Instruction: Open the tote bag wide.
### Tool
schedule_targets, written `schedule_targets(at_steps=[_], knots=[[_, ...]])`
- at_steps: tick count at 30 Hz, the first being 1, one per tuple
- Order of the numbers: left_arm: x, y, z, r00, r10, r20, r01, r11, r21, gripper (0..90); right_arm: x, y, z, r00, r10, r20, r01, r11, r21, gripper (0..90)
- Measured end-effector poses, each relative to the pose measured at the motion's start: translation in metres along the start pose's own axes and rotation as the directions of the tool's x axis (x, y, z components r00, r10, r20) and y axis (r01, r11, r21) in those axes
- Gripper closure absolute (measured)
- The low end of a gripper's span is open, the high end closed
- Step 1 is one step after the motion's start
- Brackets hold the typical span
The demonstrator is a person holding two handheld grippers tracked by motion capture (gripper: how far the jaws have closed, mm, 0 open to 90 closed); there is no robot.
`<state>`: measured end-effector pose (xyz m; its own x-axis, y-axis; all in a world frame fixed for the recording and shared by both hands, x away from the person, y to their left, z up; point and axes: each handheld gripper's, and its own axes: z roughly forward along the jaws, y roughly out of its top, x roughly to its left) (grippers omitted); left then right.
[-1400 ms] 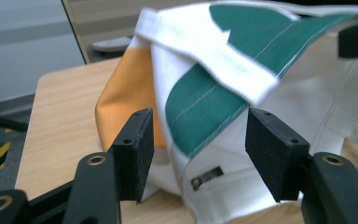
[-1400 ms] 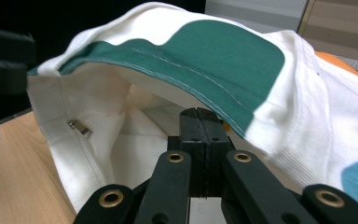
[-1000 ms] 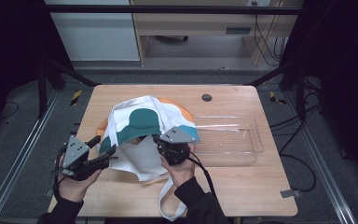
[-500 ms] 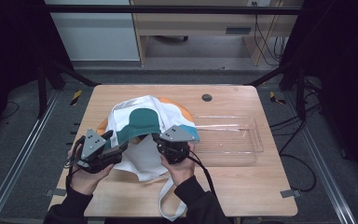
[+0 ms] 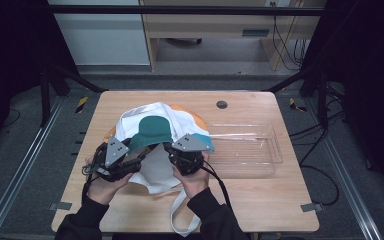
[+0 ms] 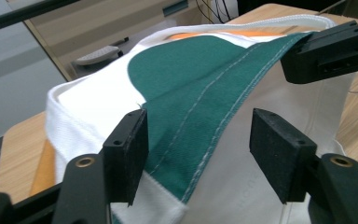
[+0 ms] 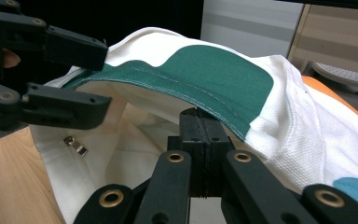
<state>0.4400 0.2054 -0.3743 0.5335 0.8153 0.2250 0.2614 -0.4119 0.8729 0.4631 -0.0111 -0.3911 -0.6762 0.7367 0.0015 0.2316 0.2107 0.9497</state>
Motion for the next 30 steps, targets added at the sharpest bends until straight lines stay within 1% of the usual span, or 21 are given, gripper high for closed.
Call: schedule_targets(at_steps=[2, 4, 5, 6, 12, 16, 17, 18, 19, 20, 21, 22, 24, 25, 26, 27, 30], knots=[[-0.002, 0.001, 0.003, 0.9998, 0.014, -0.011, -0.014, 0.9999, 0.009, 40.7, 0.0, 0.0, 0.0, 1.0, 0.0, 0.0, 0.0, 1.0, -0.001, 90.0], [-0.003, 0.001, 0.005, 0.9996, 0.016, -0.021, -0.016, 0.9998, 0.014, 44.9, 0.0, 0.0, -0.001, 1.0, 0.003, -0.001, -0.003, 1.0, 0.0, 90.0], [-0.003, 0.0, 0.006, 0.9999, 0.014, -0.01, -0.013, 0.9998, 0.016, 50.5, -0.001, 0.0, -0.001, 1.0, 0.003, -0.002, -0.003, 1.0, 0.001, 90.0], [-0.003, 0.0, 0.006, 0.9999, 0.014, -0.01, -0.013, 0.9998, 0.016, 53.2, -0.001, 0.0, -0.001, 1.0, 0.003, -0.002, -0.003, 1.0, 0.001, 90.0], [-0.002, 0.0, 0.006, 1.0, 0.003, -0.007, -0.003, 0.9999, 0.014, 65.2, 0.0, -0.001, -0.001, 1.0, -0.002, -0.002, 0.002, 1.0, 0.006, 90.0], [-0.002, 0.001, 0.004, 0.9999, -0.013, -0.005, 0.013, 0.9999, 0.005, 74.4, 0.001, -0.001, -0.001, 0.9999, -0.001, -0.014, 0.001, 0.9999, 0.01, 90.0], [-0.001, 0.001, 0.004, 0.9998, -0.022, -0.005, 0.022, 0.9998, 0.003, 76.1, 0.002, -0.003, -0.002, 0.9997, -0.003, -0.023, 0.003, 0.9999, 0.012, 90.0], [-0.001, 0.001, 0.004, 0.9998, -0.022, -0.005, 0.022, 0.9998, 0.003, 78.0, 0.002, -0.003, -0.002, 0.9997, -0.003, -0.023, 0.003, 0.9999, 0.012, 90.0], [0.0, 0.001, 0.004, 0.9996, -0.027, -0.004, 0.027, 0.9996, 0.005, 78.0, 0.003, -0.004, -0.002, 0.9997, -0.004, -0.025, 0.004, 0.9999, 0.013, 90.0], [0.0, 0.001, 0.005, 0.9993, -0.036, 0.001, 0.036, 0.9993, 0.007, 80.1, 0.003, -0.006, -0.002, 0.9994, -0.009, -0.033, 0.01, 0.9996, 0.025, 90.0], [0.001, 0.001, 0.006, 0.9995, -0.033, 0.0, 0.033, 0.9995, -0.005, 80.7, 0.004, -0.007, -0.002, 0.9989, -0.01, -0.046, 0.012, 0.999, 0.043, 90.0], [0.001, 0.001, 0.006, 0.9995, -0.033, 0.0, 0.033, 0.9995, -0.005, 81.2, 0.004, -0.008, -0.001, 0.9985, -0.01, -0.054, 0.013, 0.9983, 0.058, 90.0], [0.001, 0.002, 0.005, 0.9986, -0.052, 0.004, 0.052, 0.9986, 0.002, 81.7, 0.004, -0.011, -0.001, 0.9983, -0.015, -0.057, 0.019, 0.9978, 0.064, 90.0], [0.002, 0.003, 0.005, 0.9991, -0.043, 0.001, 0.043, 0.9991, -0.008, 81.9, 0.004, -0.013, -0.002, 0.998, -0.012, -0.062, 0.016, 0.9977, 0.066, 90.0], [0.002, 0.003, 0.005, 0.9991, -0.043, 0.001, 0.043, 0.9991, -0.008, 82.1, 0.004, -0.014, -0.001, 0.9979, -0.006, -0.064, 0.011, 0.997, 0.077, 90.0], [0.002, 0.003, 0.004, 0.9983, -0.059, 0.006, 0.059, 0.9983, -0.003, 82.1, 0.004, -0.016, -0.001, 0.9977, -0.008, -0.067, 0.014, 0.9963, 0.085, 90.0], [0.003, 0.003, 0.003, 0.9978, -0.066, 0.007, 0.066, 0.9978, -0.005, 82.5, 0.004, -0.019, -0.001, 0.9977, -0.01, -0.067, 0.016, 0.9962, 0.086, 90.0]])
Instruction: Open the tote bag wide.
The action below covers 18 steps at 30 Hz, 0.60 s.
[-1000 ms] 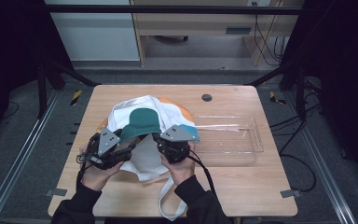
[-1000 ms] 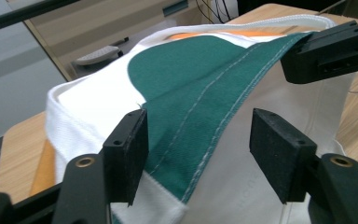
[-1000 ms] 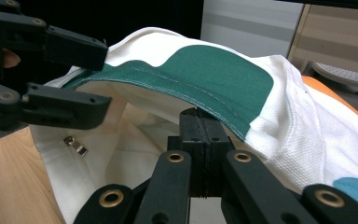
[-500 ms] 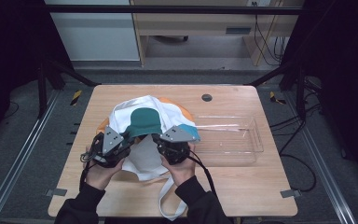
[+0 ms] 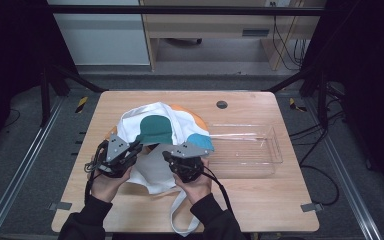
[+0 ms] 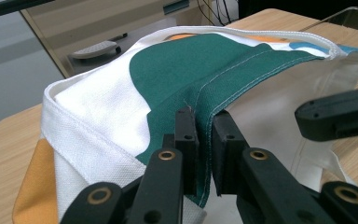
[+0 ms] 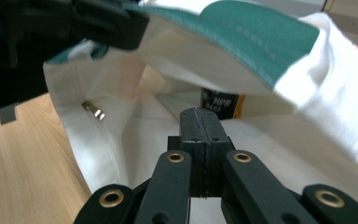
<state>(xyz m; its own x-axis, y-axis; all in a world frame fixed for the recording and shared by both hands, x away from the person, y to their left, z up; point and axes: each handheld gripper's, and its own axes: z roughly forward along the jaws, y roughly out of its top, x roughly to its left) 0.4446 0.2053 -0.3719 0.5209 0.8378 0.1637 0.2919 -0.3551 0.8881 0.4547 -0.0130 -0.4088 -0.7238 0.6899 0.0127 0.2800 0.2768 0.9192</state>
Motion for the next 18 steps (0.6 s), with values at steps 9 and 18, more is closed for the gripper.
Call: schedule_targets(at_steps=[9, 18], knots=[[0.002, 0.003, -0.001, 1.0, -0.002, 0.0, 0.002, 1.0, -0.007, 84.1, -0.002, -0.024, 0.005, 0.9994, 0.033, 0.01, -0.034, 0.9988, 0.036, 90.0], [0.004, 0.006, -0.002, 1.0, -0.004, 0.0, 0.004, 0.9999, -0.011, 84.9, 0.0, -0.039, 0.01, 0.9989, 0.044, 0.018, -0.044, 0.9979, 0.048, 90.0]])
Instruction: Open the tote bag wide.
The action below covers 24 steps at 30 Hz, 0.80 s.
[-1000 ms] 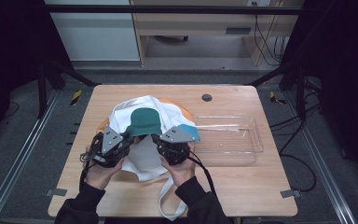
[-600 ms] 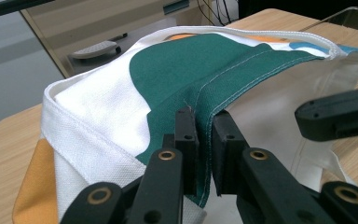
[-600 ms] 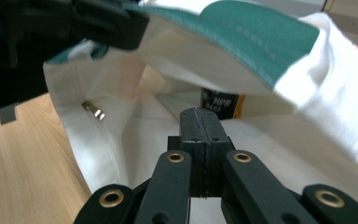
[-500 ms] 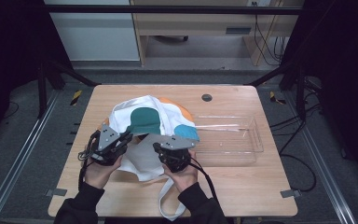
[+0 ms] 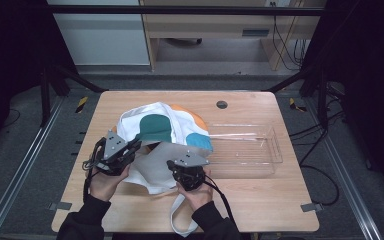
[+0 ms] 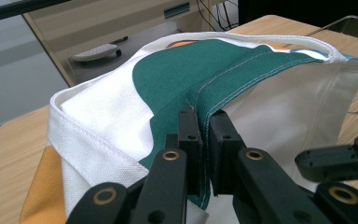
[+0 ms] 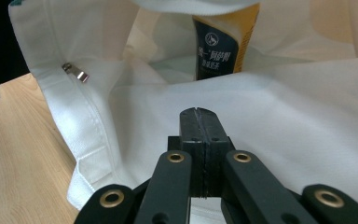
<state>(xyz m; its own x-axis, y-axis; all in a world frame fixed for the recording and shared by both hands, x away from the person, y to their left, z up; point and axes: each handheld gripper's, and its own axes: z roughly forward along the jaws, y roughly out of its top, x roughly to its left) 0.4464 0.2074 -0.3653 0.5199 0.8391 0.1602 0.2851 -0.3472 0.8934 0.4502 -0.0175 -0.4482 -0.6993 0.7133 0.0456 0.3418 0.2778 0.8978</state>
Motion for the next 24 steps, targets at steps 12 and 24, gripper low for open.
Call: schedule_targets(at_steps=[12, 24], knots=[[0.003, 0.004, -0.002, 1.0, -0.006, 0.0, 0.006, 1.0, -0.005, 85.9, 0.006, -0.021, 0.015, 0.9995, 0.017, -0.028, -0.015, 0.9976, 0.067, 90.0], [0.008, 0.012, -0.005, 0.9999, -0.016, 0.0, 0.016, 0.9998, -0.014, 86.7, 0.01, -0.029, 0.022, 0.9972, 0.057, -0.048, -0.053, 0.9951, 0.084, 90.0]])
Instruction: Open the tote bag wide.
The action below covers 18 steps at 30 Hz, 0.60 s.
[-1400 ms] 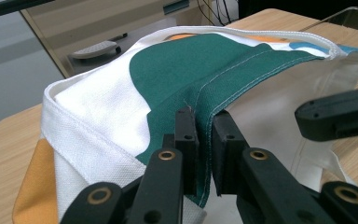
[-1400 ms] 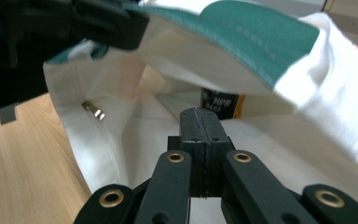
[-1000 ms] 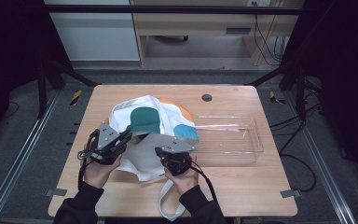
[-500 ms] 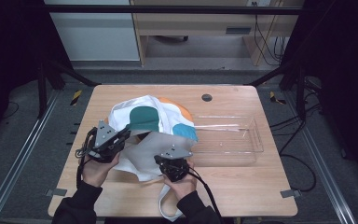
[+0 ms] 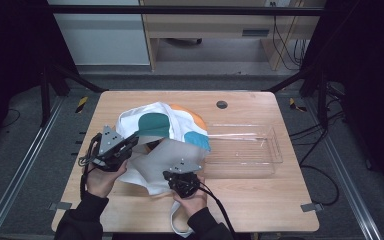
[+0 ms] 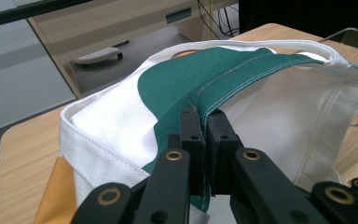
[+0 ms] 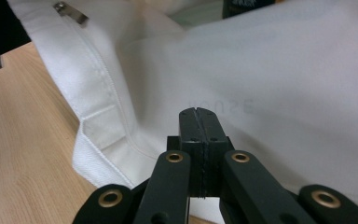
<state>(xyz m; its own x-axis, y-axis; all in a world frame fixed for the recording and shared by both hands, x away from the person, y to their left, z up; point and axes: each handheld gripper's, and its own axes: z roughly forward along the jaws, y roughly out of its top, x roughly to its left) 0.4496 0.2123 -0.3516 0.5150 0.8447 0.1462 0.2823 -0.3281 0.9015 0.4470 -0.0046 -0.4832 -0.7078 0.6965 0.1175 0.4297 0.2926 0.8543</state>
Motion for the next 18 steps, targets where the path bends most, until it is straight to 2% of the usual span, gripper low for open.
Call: schedule_targets(at_steps=[3, 9, 18], knots=[[0.001, 0.002, 0.001, 1.0, -0.008, 0.001, 0.008, 1.0, -0.003, 86.8, -0.004, -0.005, 0.002, 0.9997, -0.016, 0.017, 0.015, 0.9994, 0.03, 90.0], [0.001, 0.005, 0.002, 0.9999, -0.012, 0.001, 0.012, 0.9999, -0.008, 86.9, -0.004, -0.007, 0.007, 0.9989, -0.031, 0.034, 0.03, 0.9983, 0.05, 90.0], [0.005, 0.01, 0.001, 0.9996, -0.029, 0.004, 0.029, 0.9994, -0.017, 87.0, -0.006, -0.012, 0.013, 0.998, -0.023, 0.059, 0.017, 0.9957, 0.091, 90.0]])
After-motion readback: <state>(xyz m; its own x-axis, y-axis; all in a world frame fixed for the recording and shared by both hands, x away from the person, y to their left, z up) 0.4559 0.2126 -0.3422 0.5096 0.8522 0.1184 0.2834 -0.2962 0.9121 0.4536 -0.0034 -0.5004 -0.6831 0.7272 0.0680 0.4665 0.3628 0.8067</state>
